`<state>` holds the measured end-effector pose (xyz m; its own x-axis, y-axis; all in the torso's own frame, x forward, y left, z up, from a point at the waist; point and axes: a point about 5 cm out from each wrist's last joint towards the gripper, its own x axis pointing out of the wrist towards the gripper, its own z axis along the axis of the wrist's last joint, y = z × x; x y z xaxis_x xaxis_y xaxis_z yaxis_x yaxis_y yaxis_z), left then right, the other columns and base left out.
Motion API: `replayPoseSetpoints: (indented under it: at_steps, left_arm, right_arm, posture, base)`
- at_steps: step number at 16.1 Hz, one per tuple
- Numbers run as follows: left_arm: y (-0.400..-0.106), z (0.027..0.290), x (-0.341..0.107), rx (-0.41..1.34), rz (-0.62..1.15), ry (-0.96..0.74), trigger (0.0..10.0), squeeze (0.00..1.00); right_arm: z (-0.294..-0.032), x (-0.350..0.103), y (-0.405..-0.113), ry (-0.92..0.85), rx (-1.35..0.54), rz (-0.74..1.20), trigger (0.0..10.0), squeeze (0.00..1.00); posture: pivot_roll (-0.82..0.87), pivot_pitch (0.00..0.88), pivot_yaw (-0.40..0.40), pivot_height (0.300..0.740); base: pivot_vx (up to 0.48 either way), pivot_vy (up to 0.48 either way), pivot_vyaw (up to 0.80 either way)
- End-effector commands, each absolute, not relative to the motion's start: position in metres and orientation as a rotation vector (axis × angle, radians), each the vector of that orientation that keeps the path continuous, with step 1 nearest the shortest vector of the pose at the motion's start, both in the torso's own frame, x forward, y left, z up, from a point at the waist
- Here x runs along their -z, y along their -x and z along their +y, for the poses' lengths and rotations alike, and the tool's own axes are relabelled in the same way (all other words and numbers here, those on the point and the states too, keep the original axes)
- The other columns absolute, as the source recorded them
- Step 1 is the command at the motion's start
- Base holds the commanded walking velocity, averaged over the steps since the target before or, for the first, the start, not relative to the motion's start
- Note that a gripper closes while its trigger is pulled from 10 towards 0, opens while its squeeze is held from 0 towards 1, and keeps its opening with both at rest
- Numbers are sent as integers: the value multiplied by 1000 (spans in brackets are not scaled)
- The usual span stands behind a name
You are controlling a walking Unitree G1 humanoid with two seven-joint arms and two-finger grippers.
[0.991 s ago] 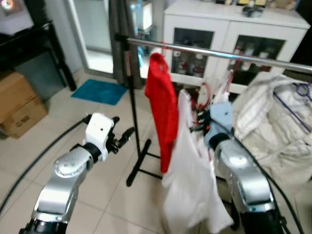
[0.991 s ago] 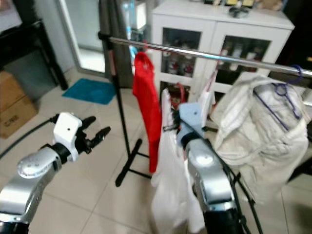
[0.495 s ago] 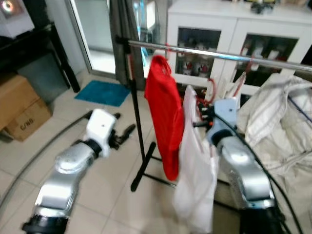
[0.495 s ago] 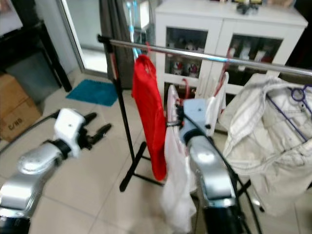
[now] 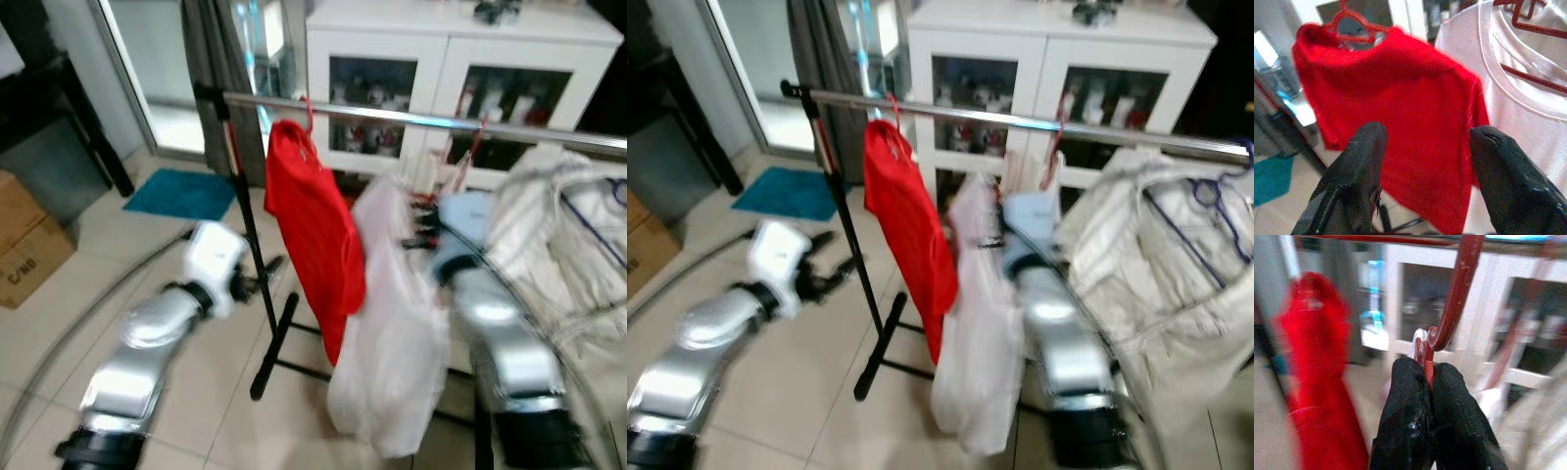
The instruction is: Hang hanger
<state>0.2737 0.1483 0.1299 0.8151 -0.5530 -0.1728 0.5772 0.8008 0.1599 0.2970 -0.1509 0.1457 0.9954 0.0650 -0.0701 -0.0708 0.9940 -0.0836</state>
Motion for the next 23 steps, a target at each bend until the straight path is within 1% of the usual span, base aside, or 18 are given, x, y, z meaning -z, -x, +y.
replayPoseSetpoints:
  at_steps: [1, 2, 7, 9, 12, 14, 17, 19, 23]
  left_arm:
    - [-276, 155, -133, 589, 116, -223, 10000, 0]
    - [-273, 152, -134, 612, 109, -211, 10000, 0]
    - [-276, 148, -139, 643, 60, -181, 10000, 0]
    - [-276, 146, -140, 648, 51, -173, 10000, 0]
    - [-268, 137, -147, 750, 38, -131, 10000, 0]
    - [-260, 131, -157, 850, 9, -64, 10000, 0]
    - [-247, 123, -165, 987, 9, -42, 10000, 0]
    - [-245, 123, -166, 1015, 19, -44, 10000, 0]
    - [-244, 124, -166, 1024, 33, -43, 10000, 0]
  right_arm:
    - [-141, -156, -299, 73, -94, 11, 10000, 0]
    - [-143, -158, -300, 63, -71, 5, 10000, 0]
    - [-140, -173, -309, 89, -98, -44, 10000, 0]
    - [-135, -175, -312, 94, -123, -28, 10000, 0]
    - [-131, -175, -321, 53, -118, -6, 10000, 0]
    - [-129, -174, -337, 49, -104, 48, 10000, 0]
    - [-127, -169, -355, 103, -113, 134, 10000, 0]
    - [-133, -163, -371, 88, -78, 212, 10000, 0]
    - [-145, -157, -386, 113, -3, 291, 10000, 0]
  posture:
    - [-41, 0, 36, 740]
    - [-47, 0, 34, 740]
    - [-52, 0, 18, 740]
    - [-49, 0, 15, 740]
    - [-41, 0, 14, 740]
    - [-28, 0, 6, 740]
    - [-19, 0, 5, 740]
    - [-16, 0, 7, 740]
    - [-19, 0, 12, 740]
  base:
    - [315, 0, 0]
    - [315, 0, 0]
    - [314, 0, 0]
    - [296, 0, 0]
    - [89, 0, 0]
    - [0, 0, 0]
    - [0, 0, 0]
    - [0, 0, 0]
    - [0, 0, 0]
